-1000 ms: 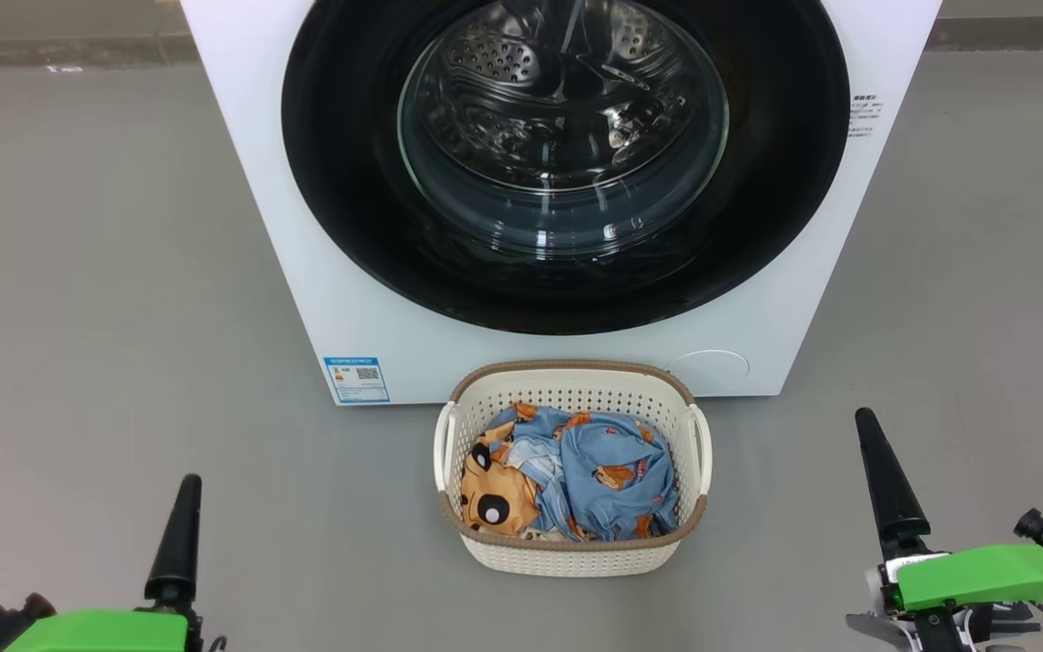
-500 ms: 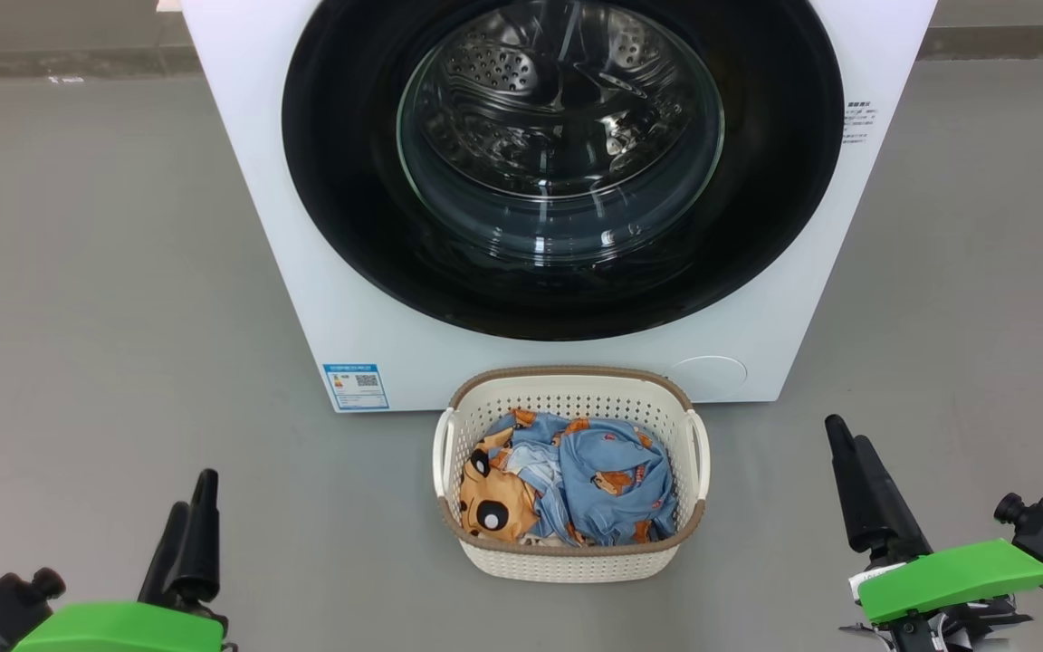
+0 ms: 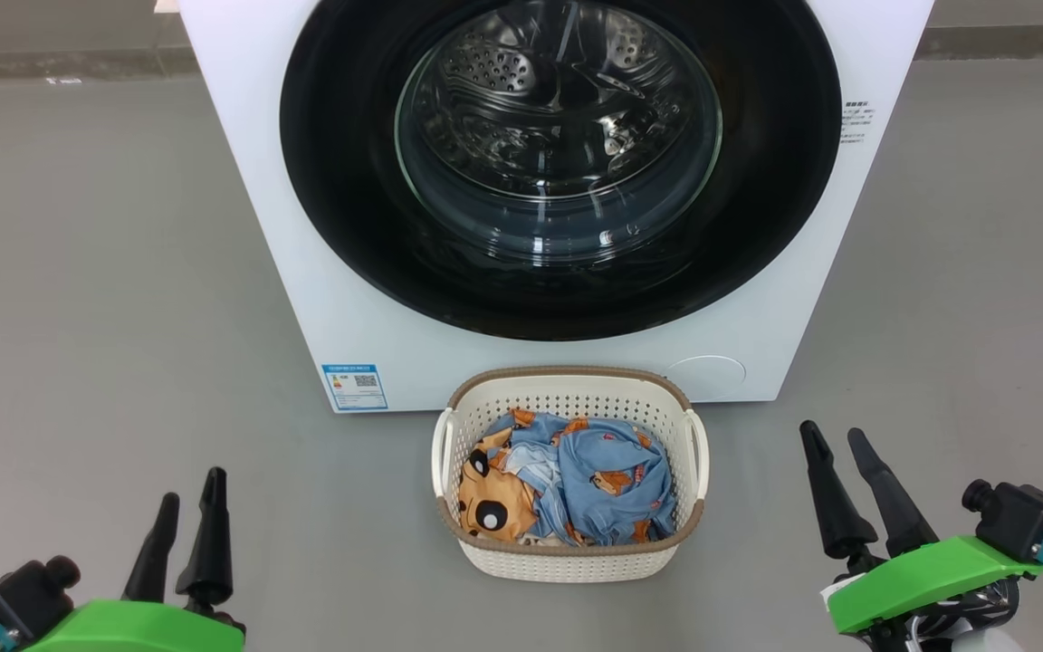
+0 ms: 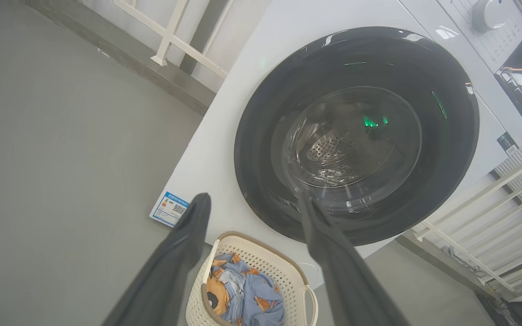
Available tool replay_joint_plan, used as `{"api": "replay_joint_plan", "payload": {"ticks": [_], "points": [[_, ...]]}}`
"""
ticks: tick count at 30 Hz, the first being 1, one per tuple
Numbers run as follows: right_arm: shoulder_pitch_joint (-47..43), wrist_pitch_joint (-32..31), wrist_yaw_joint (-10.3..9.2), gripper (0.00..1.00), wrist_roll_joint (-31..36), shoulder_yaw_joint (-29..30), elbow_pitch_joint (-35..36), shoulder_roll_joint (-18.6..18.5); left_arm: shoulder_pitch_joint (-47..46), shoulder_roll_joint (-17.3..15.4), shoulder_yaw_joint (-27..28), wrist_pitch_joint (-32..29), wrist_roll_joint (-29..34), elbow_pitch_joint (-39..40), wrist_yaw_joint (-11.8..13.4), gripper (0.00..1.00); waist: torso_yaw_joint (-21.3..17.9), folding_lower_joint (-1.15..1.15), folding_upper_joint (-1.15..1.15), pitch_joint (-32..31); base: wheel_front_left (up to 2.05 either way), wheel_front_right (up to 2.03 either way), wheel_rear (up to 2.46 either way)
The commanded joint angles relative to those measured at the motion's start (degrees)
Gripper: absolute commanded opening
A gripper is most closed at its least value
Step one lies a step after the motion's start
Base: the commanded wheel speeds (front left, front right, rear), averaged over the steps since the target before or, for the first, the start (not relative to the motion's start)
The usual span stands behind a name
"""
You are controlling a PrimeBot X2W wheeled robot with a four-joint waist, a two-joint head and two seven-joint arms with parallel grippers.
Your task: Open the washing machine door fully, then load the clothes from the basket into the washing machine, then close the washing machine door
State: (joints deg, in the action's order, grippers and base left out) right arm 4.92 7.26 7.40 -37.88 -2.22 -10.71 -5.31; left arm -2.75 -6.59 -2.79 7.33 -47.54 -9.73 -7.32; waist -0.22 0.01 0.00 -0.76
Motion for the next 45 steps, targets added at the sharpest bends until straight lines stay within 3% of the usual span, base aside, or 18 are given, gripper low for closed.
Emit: {"api": "replay_joint_plan", "payload": {"ticks": [1, 45], "points": [[3.00, 0.97, 0.06, 1.00, 2.08, -1.20, 1.72, -0.06, -2.84, -1.41, 1.21, 0.76, 1.73, 1.60, -0.10, 1.00, 0.04, 0.00, 0.00, 0.03, 0.00, 0.00, 0.00], [5.44, 7.74, 0.09, 1.00, 30.42, -3.83, 3.39, 0.22, -3.64, -4.46, -0.56, 7.66, 22.06, 2.53, -0.17, 1.00, 0.32, -0.01, 0.00, 0.05, 0.00, 0.00, 0.00]]}}
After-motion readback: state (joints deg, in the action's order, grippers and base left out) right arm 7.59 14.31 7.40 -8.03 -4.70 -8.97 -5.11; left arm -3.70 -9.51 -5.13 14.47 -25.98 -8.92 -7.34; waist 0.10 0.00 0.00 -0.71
